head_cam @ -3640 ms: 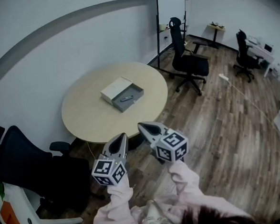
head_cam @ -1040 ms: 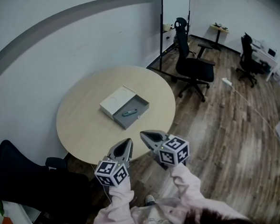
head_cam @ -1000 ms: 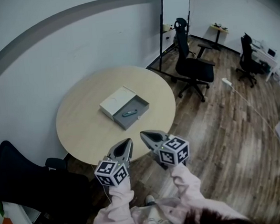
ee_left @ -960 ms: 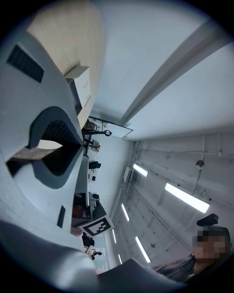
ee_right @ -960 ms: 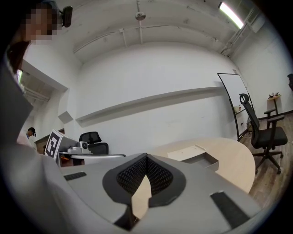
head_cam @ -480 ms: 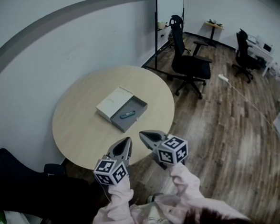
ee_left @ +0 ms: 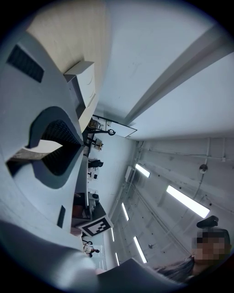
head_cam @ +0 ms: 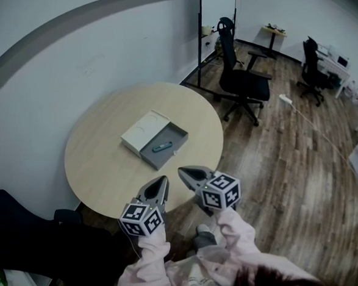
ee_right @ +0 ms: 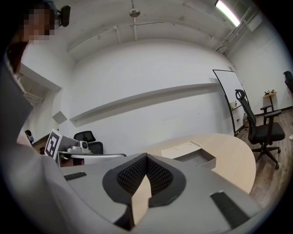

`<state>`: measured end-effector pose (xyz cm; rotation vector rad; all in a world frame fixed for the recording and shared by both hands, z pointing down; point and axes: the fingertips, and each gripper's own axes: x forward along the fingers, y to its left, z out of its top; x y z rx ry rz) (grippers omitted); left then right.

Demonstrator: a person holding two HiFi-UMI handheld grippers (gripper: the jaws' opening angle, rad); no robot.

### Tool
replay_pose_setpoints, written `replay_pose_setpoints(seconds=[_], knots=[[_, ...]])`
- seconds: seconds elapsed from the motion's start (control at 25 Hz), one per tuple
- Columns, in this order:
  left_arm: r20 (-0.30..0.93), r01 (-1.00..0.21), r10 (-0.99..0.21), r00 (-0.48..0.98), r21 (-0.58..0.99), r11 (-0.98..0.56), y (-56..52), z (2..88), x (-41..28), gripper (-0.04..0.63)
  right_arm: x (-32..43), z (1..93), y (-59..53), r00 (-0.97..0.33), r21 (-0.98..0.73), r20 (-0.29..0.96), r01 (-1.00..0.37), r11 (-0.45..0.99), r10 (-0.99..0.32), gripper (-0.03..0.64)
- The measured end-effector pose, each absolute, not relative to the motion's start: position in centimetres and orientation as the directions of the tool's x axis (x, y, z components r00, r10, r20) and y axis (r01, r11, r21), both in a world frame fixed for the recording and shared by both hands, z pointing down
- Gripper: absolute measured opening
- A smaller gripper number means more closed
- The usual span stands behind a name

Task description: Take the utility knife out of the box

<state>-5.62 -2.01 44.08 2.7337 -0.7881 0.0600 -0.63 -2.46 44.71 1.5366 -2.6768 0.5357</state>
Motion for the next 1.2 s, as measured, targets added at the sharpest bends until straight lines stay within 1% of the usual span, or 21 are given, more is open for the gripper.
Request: replay_pose_setpoints(seconds=[0.32, 0.8, 1.2], knots=[[0.154, -0.562, -0.541, 0.827, 0.27, -0.782, -4.3, 45.1, -5.0, 0.007, 0.3, 45.5, -5.5, -0.548, -0.301, 0.2, -0.823, 0.481, -0.812, -0.003], [0.171, -0.613, -0.591, 0.789, 0.289, -0.735, -9.2, 45.9, -3.6, 0.007, 1.3, 46.4, -10.9, -0.616, -0.321, 0.224, -0.778, 0.54, -0.755, -0.003], [0.154, -0.663, -0.653, 0.742, 0.313, -0.68, -13.9, 45.9, -3.0, 0.007, 1.9, 46.3, -15.8, -0.68, -0.319, 0.233, -0.729, 0.606, -0.695, -0.003]])
